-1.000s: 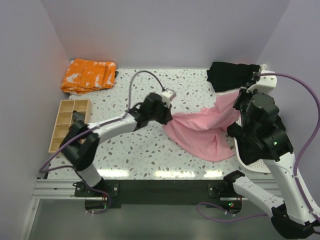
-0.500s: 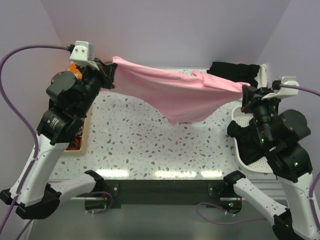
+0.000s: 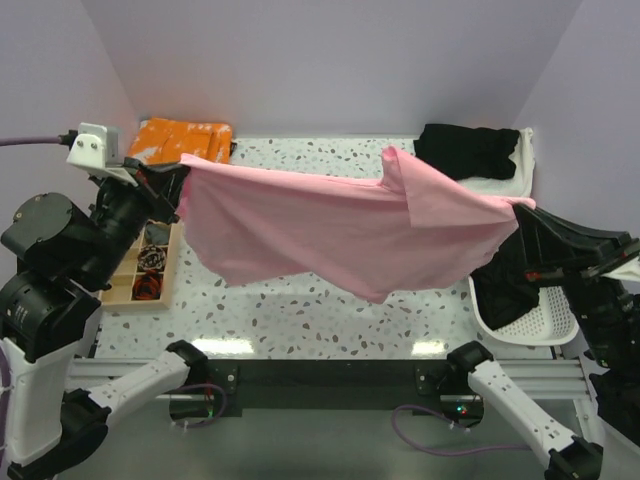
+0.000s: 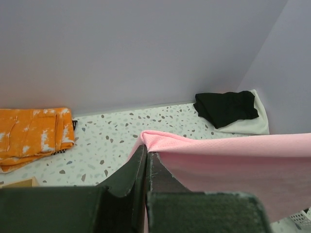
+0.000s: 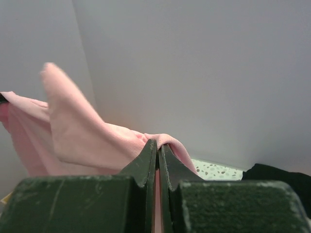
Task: Fold and stack the t-shirts
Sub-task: Flatten out the tshirt
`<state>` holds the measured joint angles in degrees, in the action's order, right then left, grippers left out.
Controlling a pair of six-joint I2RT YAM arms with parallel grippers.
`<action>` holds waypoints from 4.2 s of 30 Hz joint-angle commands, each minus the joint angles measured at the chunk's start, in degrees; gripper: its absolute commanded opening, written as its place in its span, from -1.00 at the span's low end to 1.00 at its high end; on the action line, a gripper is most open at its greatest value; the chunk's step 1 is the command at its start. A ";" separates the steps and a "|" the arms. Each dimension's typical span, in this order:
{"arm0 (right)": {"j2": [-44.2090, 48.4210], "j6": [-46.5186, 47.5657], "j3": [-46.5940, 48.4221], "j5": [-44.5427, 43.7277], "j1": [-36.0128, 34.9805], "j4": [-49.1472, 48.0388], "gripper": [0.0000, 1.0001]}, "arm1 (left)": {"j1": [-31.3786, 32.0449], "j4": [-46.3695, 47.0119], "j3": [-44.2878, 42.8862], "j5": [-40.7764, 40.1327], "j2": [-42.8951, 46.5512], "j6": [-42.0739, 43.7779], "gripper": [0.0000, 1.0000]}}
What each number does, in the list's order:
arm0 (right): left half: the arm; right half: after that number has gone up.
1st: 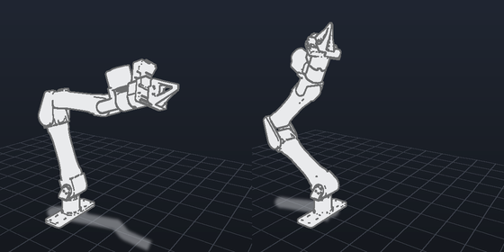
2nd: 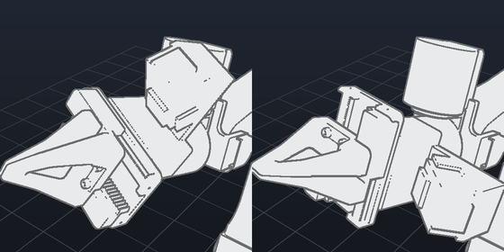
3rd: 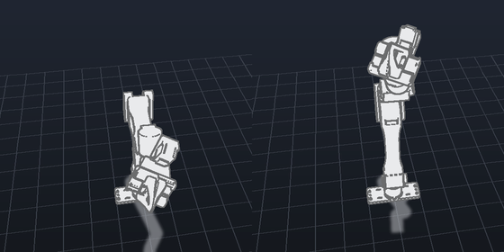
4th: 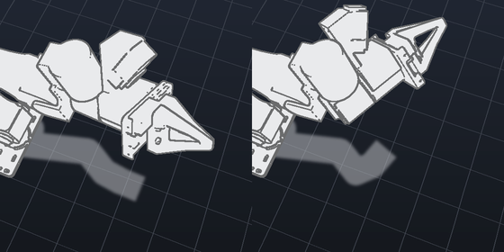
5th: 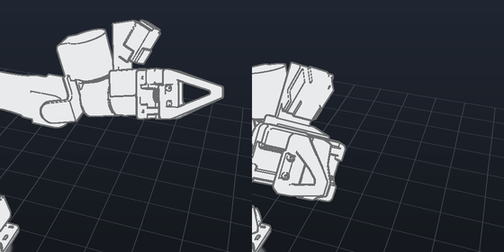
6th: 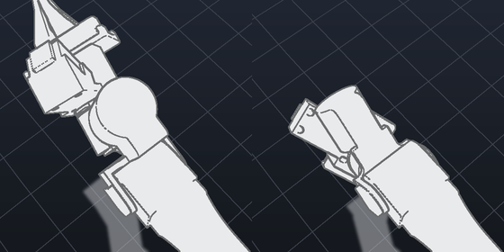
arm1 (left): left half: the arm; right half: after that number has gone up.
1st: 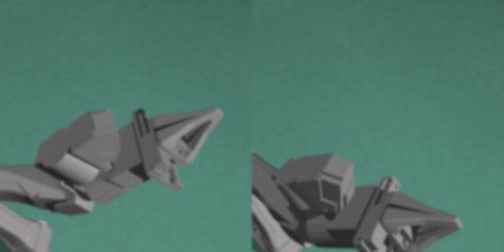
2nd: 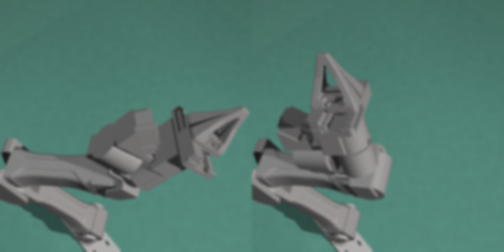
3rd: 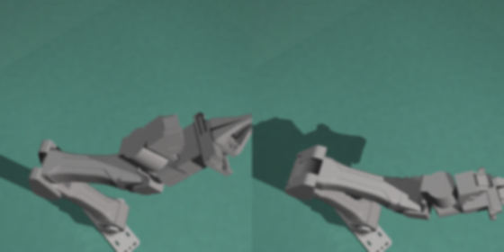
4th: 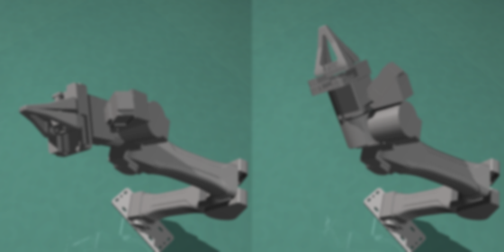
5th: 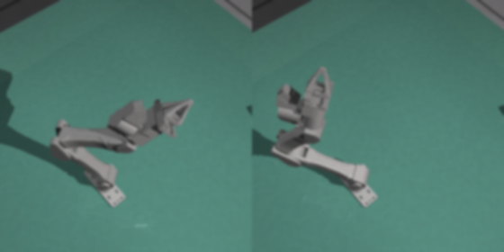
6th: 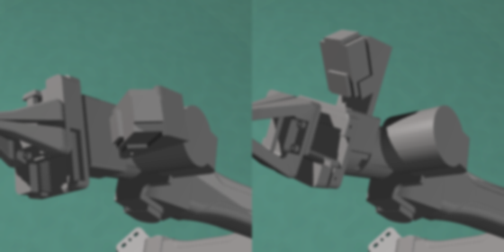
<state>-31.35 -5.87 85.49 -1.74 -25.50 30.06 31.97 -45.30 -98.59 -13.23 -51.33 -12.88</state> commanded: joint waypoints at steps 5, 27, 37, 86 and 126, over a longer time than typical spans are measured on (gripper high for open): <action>-7.04 0.94 -5.07 -9.06 0.10 -1.50 -1.00 | -0.15 4.59 5.85 -0.57 -9.13 0.49 -1.00; -54.08 10.53 21.48 -22.17 3.00 -18.81 -1.00 | -24.58 19.88 -27.74 30.46 -49.25 -2.24 -1.00; -37.77 2.28 -5.74 -17.51 2.82 -15.66 -1.00 | -23.71 32.11 19.62 32.06 -25.41 -3.02 -1.00; -76.46 -16.63 -2.10 -27.09 2.90 -9.76 0.66 | -17.37 46.79 18.70 29.76 -63.53 -7.33 1.00; -99.52 -10.31 25.96 5.17 13.10 -14.15 0.71 | -27.83 37.39 20.72 24.31 -59.94 0.14 1.00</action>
<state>-137.93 -18.33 114.10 2.00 -12.60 20.34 4.56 -8.60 -76.05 7.55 -115.57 -12.84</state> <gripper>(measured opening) 0.853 0.997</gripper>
